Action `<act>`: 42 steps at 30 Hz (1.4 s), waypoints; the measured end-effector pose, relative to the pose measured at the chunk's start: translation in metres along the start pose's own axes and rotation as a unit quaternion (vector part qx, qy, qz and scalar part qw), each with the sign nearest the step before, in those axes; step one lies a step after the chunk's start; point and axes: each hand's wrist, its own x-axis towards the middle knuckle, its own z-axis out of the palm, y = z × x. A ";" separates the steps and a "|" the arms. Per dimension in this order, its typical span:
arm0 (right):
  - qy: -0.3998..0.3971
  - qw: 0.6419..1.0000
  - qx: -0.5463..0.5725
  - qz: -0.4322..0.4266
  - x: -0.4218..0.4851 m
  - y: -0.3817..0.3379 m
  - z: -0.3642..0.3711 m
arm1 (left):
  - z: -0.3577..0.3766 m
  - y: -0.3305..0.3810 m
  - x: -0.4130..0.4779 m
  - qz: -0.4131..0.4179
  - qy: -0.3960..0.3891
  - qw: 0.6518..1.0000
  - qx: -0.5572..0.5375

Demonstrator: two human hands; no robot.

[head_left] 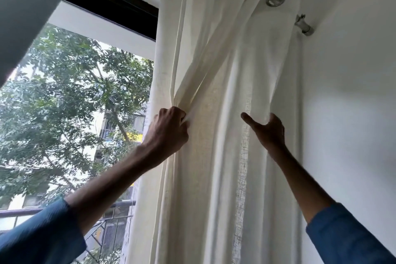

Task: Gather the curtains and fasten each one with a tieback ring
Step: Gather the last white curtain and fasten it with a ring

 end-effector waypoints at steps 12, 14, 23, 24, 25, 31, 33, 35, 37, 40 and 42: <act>0.164 0.908 -0.124 -0.366 -0.071 -0.092 0.058 | -0.003 -0.004 0.003 -0.005 -0.026 1.000 -0.007; 0.112 0.913 -0.144 -0.364 -0.086 -0.113 0.069 | -0.003 -0.001 0.005 -0.004 -0.039 0.999 -0.020; 0.018 0.940 -0.067 -0.334 -0.138 -0.077 0.075 | -0.007 -0.005 -0.023 0.015 -0.016 1.000 -0.013; 0.006 0.939 -0.073 -0.335 -0.144 -0.064 0.076 | -0.007 -0.006 -0.030 0.017 -0.018 1.000 -0.016; -0.002 0.938 -0.092 -0.334 -0.151 -0.050 0.077 | -0.006 -0.007 -0.036 0.019 -0.020 1.000 -0.014; 0.009 0.936 -0.177 -0.303 -0.196 0.028 0.062 | -0.008 -0.001 -0.079 0.002 -0.052 0.998 0.026; 0.033 0.941 -0.226 -0.249 -0.202 0.048 0.053 | -0.014 0.004 -0.090 0.008 -0.049 0.998 0.026; 0.040 0.948 -0.256 -0.184 -0.211 0.061 0.044 | -0.019 0.010 -0.099 0.026 -0.027 0.999 0.016; 0.016 0.955 -0.221 -0.199 -0.231 0.064 0.038 | -0.021 0.021 -0.109 0.041 -0.004 0.999 -0.005; -0.070 0.954 -0.086 -0.280 -0.272 0.055 0.036 | -0.009 0.040 -0.127 0.080 0.003 0.996 -0.033; -0.124 0.961 -0.016 -0.248 -0.289 0.047 0.036 | 0.002 0.047 -0.142 0.088 -0.011 0.995 -0.054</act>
